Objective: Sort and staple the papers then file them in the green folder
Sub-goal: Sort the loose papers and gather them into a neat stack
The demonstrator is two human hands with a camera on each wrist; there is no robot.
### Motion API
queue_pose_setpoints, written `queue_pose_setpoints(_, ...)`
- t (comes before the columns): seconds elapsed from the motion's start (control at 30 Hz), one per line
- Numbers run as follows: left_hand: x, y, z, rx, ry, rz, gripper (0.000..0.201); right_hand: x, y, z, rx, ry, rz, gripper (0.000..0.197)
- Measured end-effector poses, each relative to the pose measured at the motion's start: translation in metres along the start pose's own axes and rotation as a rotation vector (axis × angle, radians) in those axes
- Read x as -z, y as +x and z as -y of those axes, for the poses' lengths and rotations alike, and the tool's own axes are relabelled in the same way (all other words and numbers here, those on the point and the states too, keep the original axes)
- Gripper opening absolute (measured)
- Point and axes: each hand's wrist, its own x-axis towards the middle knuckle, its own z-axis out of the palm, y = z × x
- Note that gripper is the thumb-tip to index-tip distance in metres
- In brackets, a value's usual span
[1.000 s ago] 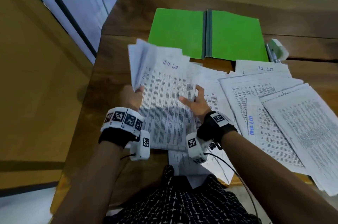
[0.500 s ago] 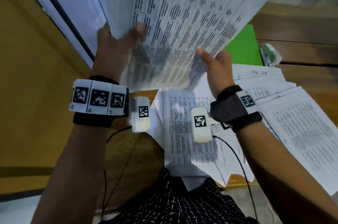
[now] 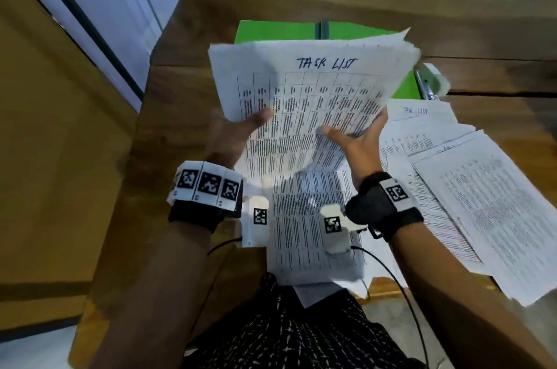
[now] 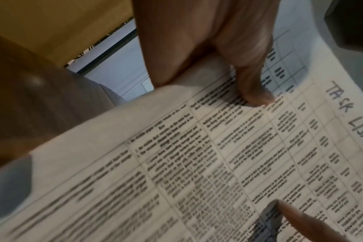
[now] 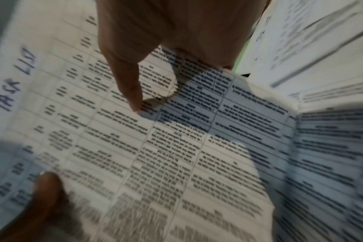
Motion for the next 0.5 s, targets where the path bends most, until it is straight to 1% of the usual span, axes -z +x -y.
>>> queue_pose_setpoints(0.03, -0.001, 0.001, -0.002, -0.004, -0.004, 0.018, 0.045, 0.003, 0.004, 0.002, -0.012, -0.015, 0.01, 0.12)
queue_pose_setpoints(0.07, -0.004, 0.0, -0.007, -0.022, -0.013, 0.038, 0.043, 0.006, 0.008, 0.007, -0.023, -0.03, 0.027, 0.115)
queue_pose_setpoints(0.1, -0.005, 0.003, -0.007, -0.034, -0.023, 0.044, 0.041, 0.011, 0.012, 0.012, -0.029, -0.041, 0.053, 0.104)
queue_pose_setpoints(0.13, -0.008, 0.003, -0.01, -0.047, -0.05, 0.054, 0.04, 0.016, 0.015, 0.018, -0.02, -0.052, 0.085, 0.087)
queue_pose_setpoints(0.2, -0.018, 0.003, -0.017, -0.059, -0.076, 0.034, 0.042, 0.03, 0.02, 0.029, 0.035, -0.107, 0.129, 0.048)
queue_pose_setpoints(0.23, -0.022, 0.006, -0.02, -0.046, -0.037, 0.012, 0.04, 0.037, 0.021, 0.034, 0.068, -0.148, 0.13, 0.031)
queue_pose_setpoints(0.27, -0.026, 0.01, -0.019, -0.034, -0.005, 0.006, 0.033, 0.045, 0.023, 0.039, 0.094, -0.18, 0.12, 0.017)
queue_pose_setpoints(0.3, -0.031, 0.014, -0.016, -0.013, -0.01, 0.033, 0.022, 0.053, 0.026, 0.042, 0.118, -0.202, 0.093, 0.01)
queue_pose_setpoints(0.33, -0.035, 0.02, -0.008, 0.018, -0.013, 0.063, 0.008, 0.062, 0.028, 0.044, 0.142, -0.228, 0.06, 0.013)
queue_pose_setpoints(0.37, -0.039, 0.025, 0.004, 0.067, 0.049, 0.049, 0.013, 0.07, 0.031, 0.045, 0.162, -0.242, 0.027, 0.016)
queue_pose_setpoints(0.4, -0.041, 0.028, 0.018, 0.147, 0.162, 0.027, 0.023, 0.08, 0.033, 0.044, 0.162, -0.249, 0.002, 0.018)
queue_pose_setpoints(0.43, -0.043, 0.029, 0.033, 0.222, 0.278, -0.013, 0.029, 0.09, 0.036, 0.04, 0.149, -0.266, -0.013, 0.018)
queue_pose_setpoints(0.47, -0.045, 0.026, 0.046, 0.291, 0.402, -0.033, 0.028, 0.1, 0.039, 0.034, 0.119, -0.297, -0.024, 0.017)
queue_pose_setpoints(0.5, -0.046, 0.021, 0.058, 0.377, 0.51, -0.017, 0.023, 0.109, 0.041, 0.027, 0.078, -0.325, -0.037, 0.015)
